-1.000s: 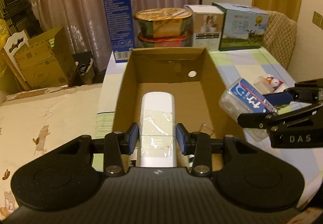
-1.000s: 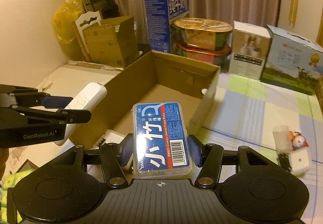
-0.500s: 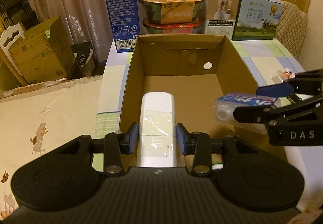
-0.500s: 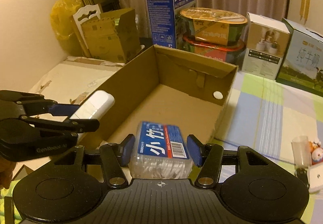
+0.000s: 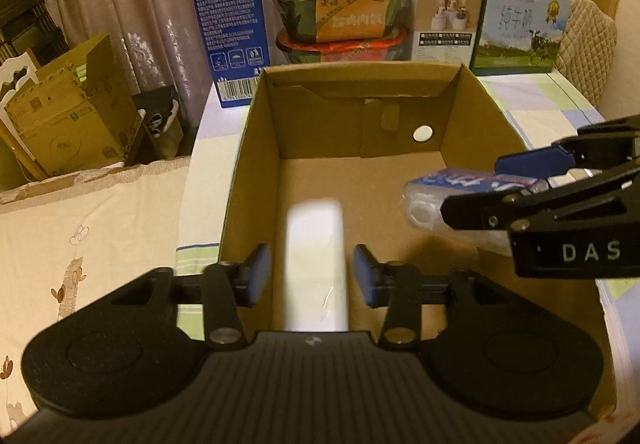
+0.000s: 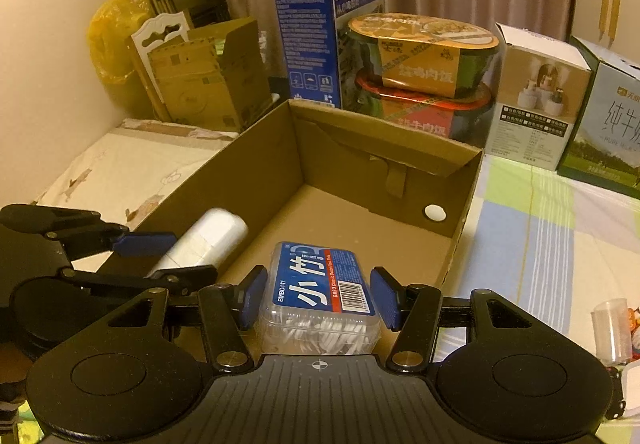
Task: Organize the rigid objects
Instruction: 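Open the left tool to drop the bar while the right tool releases the floss box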
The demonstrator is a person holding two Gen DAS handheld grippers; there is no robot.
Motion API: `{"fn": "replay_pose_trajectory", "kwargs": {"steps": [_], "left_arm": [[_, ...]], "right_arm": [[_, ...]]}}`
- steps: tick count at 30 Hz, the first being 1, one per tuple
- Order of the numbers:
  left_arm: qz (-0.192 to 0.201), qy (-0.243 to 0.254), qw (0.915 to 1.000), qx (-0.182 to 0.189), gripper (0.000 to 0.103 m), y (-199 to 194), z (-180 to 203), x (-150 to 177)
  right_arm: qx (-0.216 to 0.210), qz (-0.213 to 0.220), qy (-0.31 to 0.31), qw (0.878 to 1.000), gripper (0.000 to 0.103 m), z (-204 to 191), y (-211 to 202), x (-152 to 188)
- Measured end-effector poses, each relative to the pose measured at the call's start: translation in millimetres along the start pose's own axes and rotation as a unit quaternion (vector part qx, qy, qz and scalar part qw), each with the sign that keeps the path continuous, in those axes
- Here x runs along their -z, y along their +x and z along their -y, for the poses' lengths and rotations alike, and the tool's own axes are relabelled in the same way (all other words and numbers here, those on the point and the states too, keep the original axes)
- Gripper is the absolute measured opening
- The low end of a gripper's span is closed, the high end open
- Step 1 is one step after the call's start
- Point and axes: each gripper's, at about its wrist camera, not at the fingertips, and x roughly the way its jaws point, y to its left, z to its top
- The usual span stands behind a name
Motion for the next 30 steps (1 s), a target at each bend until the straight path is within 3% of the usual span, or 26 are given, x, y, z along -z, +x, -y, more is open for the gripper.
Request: {"fn": "replay_pose_trajectory", "kwargs": {"steps": [19,23,26,30], "left_arm": [[0.012,-0.015,0.9997,-0.014,0.042,-21.5,-4.6,6.5],[0.015,-0.023,0.9994,-0.022,0.053,-31.2,-4.2,9.2],[0.019,-0.032,0.9991,-0.02,0.053,-41.5,-2.2,12.6],[0.022,-0.045,0.9986,-0.015,0.061,-57.4,6.4,18.1]], "right_arm": [[-0.014,0.012,0.01,1.0,0.054,5.0,-0.6,2.7],[-0.018,0.028,0.034,0.999,0.066,14.6,-11.6,1.4],[-0.011,0.044,0.039,0.998,0.068,21.2,-31.6,7.0],[-0.004,0.049,0.053,0.997,0.069,30.5,-60.2,23.7]]}}
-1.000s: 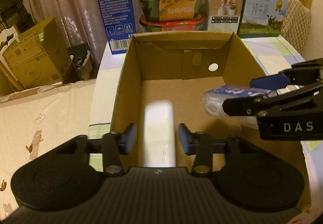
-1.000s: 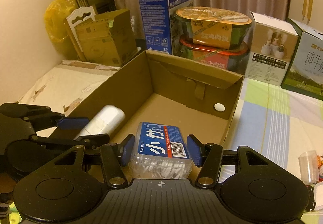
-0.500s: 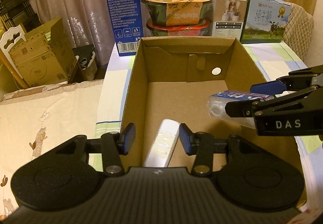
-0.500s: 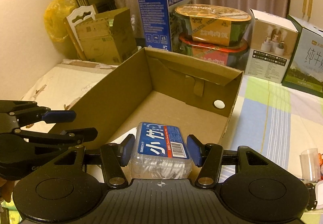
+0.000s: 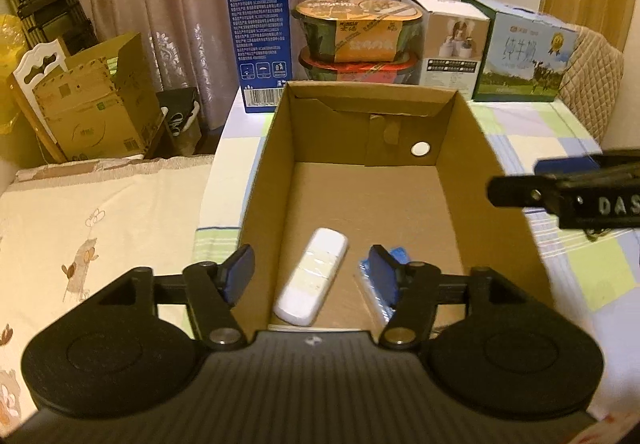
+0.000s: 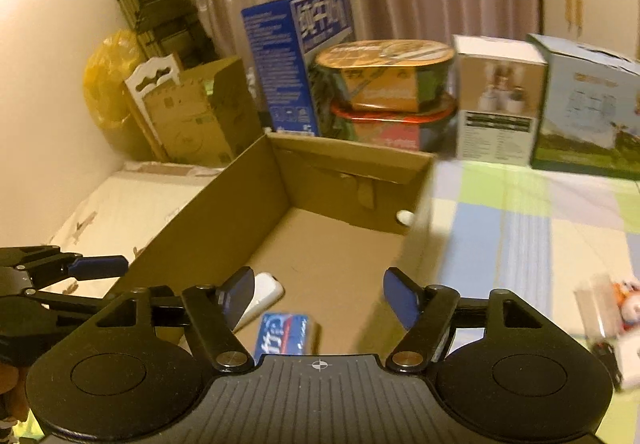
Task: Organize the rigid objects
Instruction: 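Open the left tool to drop the bar while the right tool releases the floss box, then move both open tools back toward the toy car and white night light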
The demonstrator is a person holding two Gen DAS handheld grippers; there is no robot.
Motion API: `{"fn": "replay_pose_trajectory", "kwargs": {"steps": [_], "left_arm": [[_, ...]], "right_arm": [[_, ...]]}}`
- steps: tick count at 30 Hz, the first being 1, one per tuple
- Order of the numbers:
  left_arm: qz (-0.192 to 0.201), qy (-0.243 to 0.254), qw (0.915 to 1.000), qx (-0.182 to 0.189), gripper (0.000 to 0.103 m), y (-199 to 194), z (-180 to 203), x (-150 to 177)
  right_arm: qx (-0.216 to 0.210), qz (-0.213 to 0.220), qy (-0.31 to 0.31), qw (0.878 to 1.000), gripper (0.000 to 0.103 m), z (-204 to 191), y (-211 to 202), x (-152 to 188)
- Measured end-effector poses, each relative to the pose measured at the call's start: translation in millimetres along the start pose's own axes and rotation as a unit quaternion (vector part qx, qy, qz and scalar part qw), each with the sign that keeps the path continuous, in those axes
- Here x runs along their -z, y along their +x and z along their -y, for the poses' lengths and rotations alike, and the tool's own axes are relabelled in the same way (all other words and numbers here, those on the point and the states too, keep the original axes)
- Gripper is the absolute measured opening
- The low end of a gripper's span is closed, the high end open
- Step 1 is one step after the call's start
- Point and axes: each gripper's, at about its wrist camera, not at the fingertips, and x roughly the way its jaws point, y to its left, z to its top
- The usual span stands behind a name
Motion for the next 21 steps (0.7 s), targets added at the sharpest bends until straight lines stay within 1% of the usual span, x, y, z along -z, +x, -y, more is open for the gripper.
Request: {"fn": "replay_pose_trajectory", "kwargs": {"steps": [4,6,8,12,16,21], "left_arm": [[0.005,-0.013,0.9999,0.006,0.068,-21.8,14.2,7.0],[0.008,-0.016,0.9998,0.01,0.073,-33.2,23.2,11.0],[0.011,-0.015,0.9998,0.012,0.076,-44.2,33.4,14.9],[0.018,-0.018,0.9995,0.02,0.082,-67.2,53.0,22.7],[0.026,-0.019,0.9992,0.024,0.087,-88.4,71.5,30.3],[0.04,-0.015,0.9986,0.031,0.097,-109.7,92.9,38.2]], "right_arm": [[0.017,0.002,0.004,1.0,0.069,6.3,-32.9,20.8],[0.02,0.003,0.012,1.0,0.07,9.9,-49.1,31.8],[0.021,0.004,0.024,0.999,0.07,13.4,-65.5,41.9],[0.028,0.01,0.022,0.999,0.071,11.2,-96.9,59.5],[0.033,0.018,0.024,0.999,0.071,11.7,-126.0,72.9],[0.039,0.032,0.036,0.998,0.072,15.2,-160.2,86.4]]}}
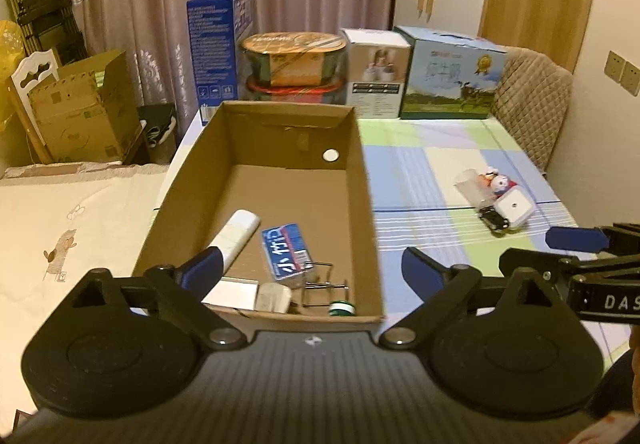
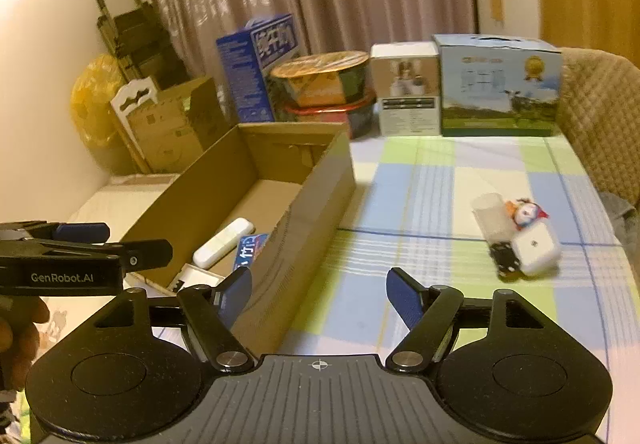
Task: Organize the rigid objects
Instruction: 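Move both open tools back toward the toy car and white night light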
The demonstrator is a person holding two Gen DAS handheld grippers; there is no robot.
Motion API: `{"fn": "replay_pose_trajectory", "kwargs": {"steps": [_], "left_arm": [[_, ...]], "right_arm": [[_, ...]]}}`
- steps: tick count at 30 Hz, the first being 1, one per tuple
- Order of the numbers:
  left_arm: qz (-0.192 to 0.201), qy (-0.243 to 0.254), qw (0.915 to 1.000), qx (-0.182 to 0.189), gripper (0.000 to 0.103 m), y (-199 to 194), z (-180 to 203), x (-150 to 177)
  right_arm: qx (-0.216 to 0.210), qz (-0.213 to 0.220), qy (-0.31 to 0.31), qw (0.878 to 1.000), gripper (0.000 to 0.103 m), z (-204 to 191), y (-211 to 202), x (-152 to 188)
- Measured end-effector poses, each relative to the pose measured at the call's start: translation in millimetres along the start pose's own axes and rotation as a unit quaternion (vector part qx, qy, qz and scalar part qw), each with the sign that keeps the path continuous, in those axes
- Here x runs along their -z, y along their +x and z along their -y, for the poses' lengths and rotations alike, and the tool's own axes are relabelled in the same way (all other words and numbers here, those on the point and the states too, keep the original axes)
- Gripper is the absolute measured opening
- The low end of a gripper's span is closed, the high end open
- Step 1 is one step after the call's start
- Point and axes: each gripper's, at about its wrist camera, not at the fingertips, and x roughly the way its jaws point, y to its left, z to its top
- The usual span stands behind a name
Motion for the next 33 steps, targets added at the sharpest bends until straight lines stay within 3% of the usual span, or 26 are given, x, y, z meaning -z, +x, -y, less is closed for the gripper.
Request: {"fn": "replay_pose_trajectory", "kwargs": {"steps": [13,21,33], "left_arm": [[0.027,0.027,0.9985,0.038,0.102,-28.4,66.3,4.9],[0.022,0.045,0.9964,0.068,0.102,-16.9,112.1,4.7],[0.006,0.059,0.995,0.081,0.102,11.9,157.7,7.0]], "right_arm": [[0.065,0.032,0.026,0.997,0.077,49.1,-65.3,32.7],[0.104,0.036,0.052,0.993,0.078,91.3,-89.3,41.0],[0.137,0.036,0.076,0.987,0.078,135.1,-100.0,51.9]]}}
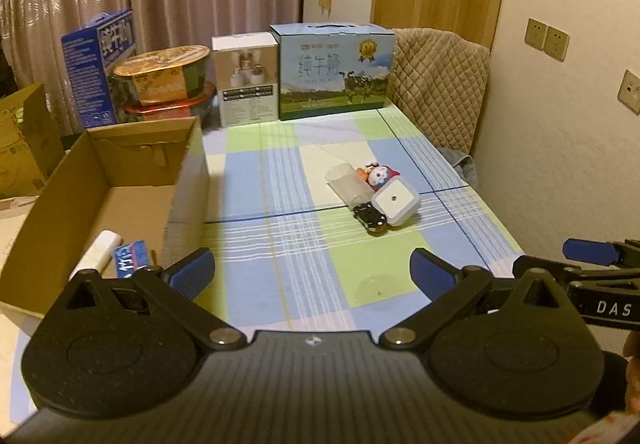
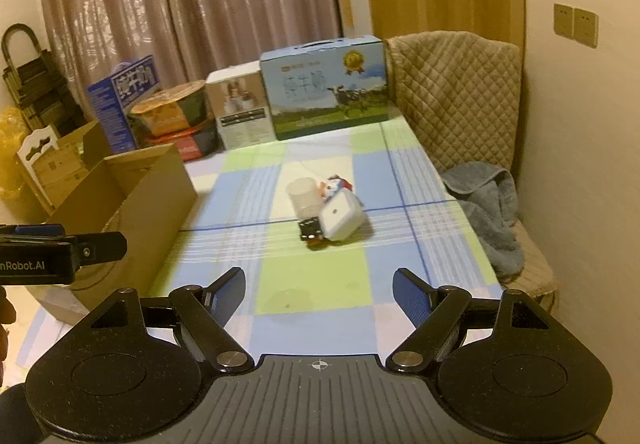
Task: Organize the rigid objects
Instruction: 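Move both open tools back toward the toy car and white night light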
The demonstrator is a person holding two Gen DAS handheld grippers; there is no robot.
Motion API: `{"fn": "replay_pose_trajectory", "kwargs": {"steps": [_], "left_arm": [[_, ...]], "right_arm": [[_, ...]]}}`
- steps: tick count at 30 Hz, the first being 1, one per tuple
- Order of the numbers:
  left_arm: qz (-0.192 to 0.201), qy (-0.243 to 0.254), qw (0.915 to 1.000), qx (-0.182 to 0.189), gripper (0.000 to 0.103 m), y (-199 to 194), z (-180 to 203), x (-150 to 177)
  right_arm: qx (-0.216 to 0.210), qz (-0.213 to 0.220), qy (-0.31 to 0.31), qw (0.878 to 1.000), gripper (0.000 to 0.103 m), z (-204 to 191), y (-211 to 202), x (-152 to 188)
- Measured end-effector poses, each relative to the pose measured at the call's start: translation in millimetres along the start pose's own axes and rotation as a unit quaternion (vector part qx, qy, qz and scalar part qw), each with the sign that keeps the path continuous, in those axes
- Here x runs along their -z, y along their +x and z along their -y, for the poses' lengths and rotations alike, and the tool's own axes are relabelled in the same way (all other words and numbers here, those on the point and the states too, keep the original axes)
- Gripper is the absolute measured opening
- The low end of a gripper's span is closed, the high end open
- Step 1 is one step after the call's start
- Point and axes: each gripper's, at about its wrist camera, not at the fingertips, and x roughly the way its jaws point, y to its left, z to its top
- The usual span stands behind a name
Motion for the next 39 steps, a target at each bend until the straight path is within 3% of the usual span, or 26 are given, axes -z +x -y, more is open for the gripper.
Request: {"fn": "replay_pose_trajectory", "kwargs": {"steps": [22,32,39], "left_arm": [[-0.034,-0.011,0.9993,0.012,0.102,76.3,21.1,-1.7],[-0.044,0.015,0.9989,0.003,0.102,136.9,28.0,-2.7],[-0.047,0.038,0.9982,0.005,0.102,183.8,27.5,3.6]], "right_arm": [[0.038,-0.018,-0.024,0.999,0.078,39.8,47.4,-5.3],[0.027,-0.018,-0.094,0.995,0.078,50.3,112.0,-17.4],[0.019,-0.026,-0.163,0.986,0.078,46.0,176.1,-7.6]]}}
